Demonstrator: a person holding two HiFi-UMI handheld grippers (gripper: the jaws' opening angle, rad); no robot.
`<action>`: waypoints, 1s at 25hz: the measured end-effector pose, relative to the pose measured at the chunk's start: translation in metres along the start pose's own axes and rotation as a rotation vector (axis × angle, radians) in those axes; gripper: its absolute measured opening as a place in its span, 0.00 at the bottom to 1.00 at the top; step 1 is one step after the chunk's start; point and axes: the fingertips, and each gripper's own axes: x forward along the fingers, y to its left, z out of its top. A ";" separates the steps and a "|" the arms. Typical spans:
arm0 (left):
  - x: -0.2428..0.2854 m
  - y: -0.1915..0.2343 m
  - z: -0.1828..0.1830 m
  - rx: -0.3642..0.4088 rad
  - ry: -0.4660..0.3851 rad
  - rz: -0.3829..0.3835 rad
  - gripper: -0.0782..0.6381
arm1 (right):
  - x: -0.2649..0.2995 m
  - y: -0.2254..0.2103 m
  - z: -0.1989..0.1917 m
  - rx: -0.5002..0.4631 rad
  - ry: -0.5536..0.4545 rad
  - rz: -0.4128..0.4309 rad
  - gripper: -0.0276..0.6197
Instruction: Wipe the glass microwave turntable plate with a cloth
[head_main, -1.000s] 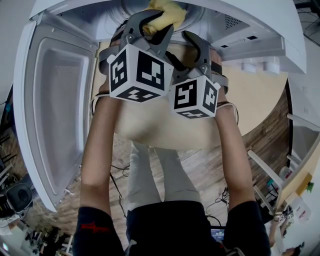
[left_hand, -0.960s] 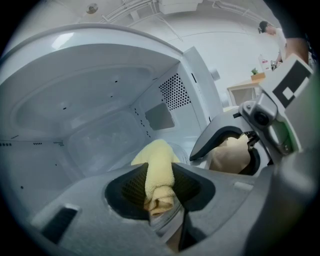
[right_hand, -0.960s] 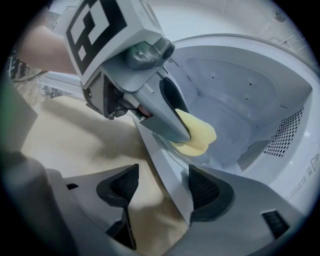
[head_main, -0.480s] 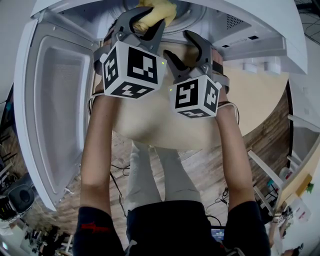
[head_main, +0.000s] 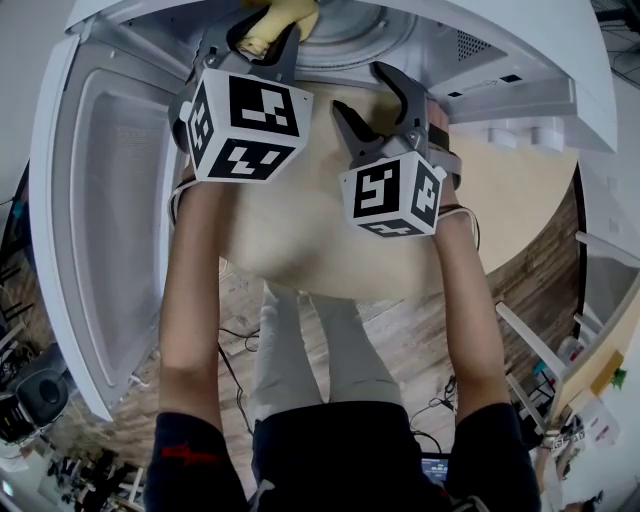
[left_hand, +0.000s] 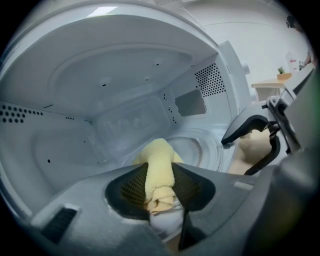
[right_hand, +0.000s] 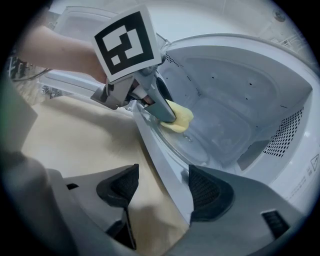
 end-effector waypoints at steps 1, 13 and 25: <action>0.000 0.001 0.000 -0.003 0.003 0.003 0.28 | 0.000 0.000 0.000 -0.001 0.000 -0.001 0.47; -0.001 0.008 -0.003 -0.014 0.036 0.090 0.28 | 0.000 0.000 -0.001 0.000 0.001 0.000 0.47; 0.002 0.002 -0.001 0.021 0.016 0.065 0.28 | 0.000 0.000 -0.001 -0.001 0.001 0.001 0.47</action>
